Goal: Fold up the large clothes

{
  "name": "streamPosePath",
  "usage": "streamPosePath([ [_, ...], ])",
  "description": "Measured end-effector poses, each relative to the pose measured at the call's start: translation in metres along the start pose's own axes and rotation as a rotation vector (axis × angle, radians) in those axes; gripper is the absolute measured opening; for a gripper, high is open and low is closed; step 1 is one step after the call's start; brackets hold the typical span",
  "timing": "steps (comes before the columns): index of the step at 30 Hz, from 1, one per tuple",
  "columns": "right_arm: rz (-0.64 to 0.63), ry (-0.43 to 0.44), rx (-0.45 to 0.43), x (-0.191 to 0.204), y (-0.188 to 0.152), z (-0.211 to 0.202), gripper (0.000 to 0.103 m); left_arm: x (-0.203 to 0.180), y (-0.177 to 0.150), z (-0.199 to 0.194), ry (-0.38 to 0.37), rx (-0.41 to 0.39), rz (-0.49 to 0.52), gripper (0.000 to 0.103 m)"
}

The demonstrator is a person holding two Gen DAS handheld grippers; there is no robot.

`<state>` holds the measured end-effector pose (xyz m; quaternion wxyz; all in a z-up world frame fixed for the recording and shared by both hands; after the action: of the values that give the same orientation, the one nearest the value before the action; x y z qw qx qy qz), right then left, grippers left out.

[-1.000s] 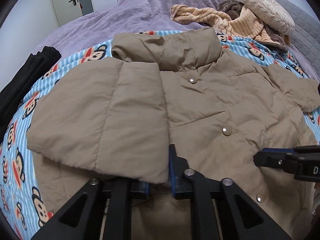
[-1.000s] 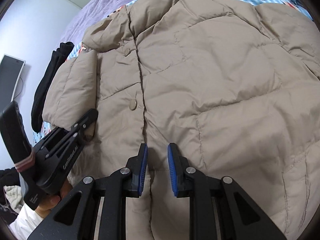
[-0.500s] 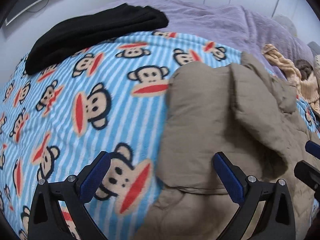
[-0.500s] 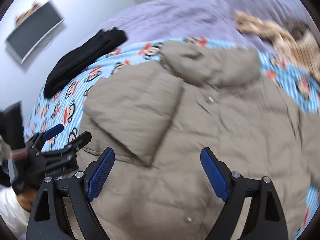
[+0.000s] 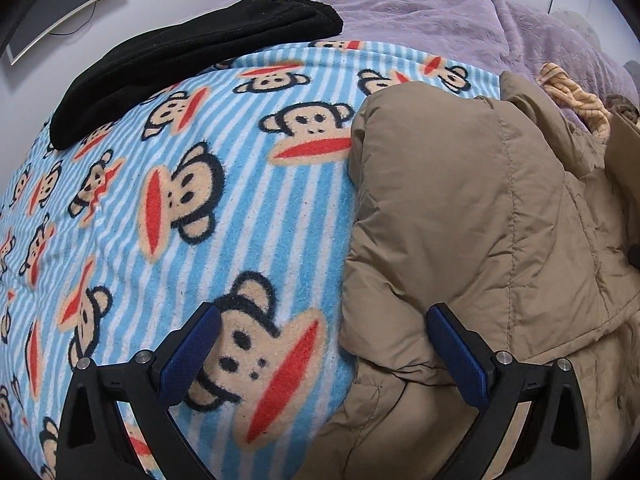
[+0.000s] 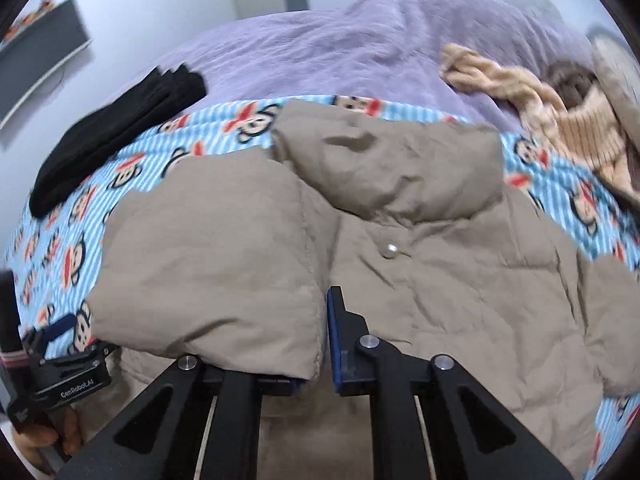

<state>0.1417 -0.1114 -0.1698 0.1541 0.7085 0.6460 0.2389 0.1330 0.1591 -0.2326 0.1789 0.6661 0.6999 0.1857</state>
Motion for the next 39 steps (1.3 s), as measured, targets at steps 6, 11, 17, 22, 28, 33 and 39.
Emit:
streamPosePath([
  [6, 0.418, 0.141, 0.136, -0.083, -0.037, 0.019, 0.012, -0.007, 0.008, -0.008, -0.06, 0.006, 0.023, 0.072],
  [11, 0.603, 0.165, 0.158, -0.121, -0.063, 0.007, 0.015, -0.002, 0.044, -0.033, -0.082, -0.082, 0.028, 0.063],
  [17, 0.417, -0.026, 0.0, -0.125, -0.034, -0.039, 0.016, -0.007, 0.082, -0.025, -0.085, -0.118, 0.013, 0.064],
  [22, 0.303, -0.013, -0.028, -0.105, -0.012, -0.041, 0.016, -0.016, 0.079, -0.03, -0.022, -0.148, 0.006, 0.064],
  [28, 0.426, 0.075, 0.121, -0.122, -0.04, -0.011, 0.016, -0.042, 0.074, -0.032, -0.072, -0.151, 0.081, 0.064],
  [33, 0.489, 0.011, 0.127, -0.138, -0.057, -0.017, 0.023, -0.048, 0.051, 0.014, 0.047, -0.072, 0.206, 0.064],
  [39, 0.558, -0.103, 0.02, -0.166, -0.052, -0.047, 0.041, -0.034, 0.048, 0.022, 0.009, -0.046, 0.159, 0.065],
])
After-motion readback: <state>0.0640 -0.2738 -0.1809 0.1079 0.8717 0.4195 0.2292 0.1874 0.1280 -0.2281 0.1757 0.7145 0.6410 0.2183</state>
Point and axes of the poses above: each gripper's, at about its wrist camera, not at the fingertips, and z roughly the way its jaws point, x to its left, y to its top, the point moved 7 cm from there along z, roughly the way its jaws point, and after that the axes turned 3 degrees about -x, right-handed, at the moved point
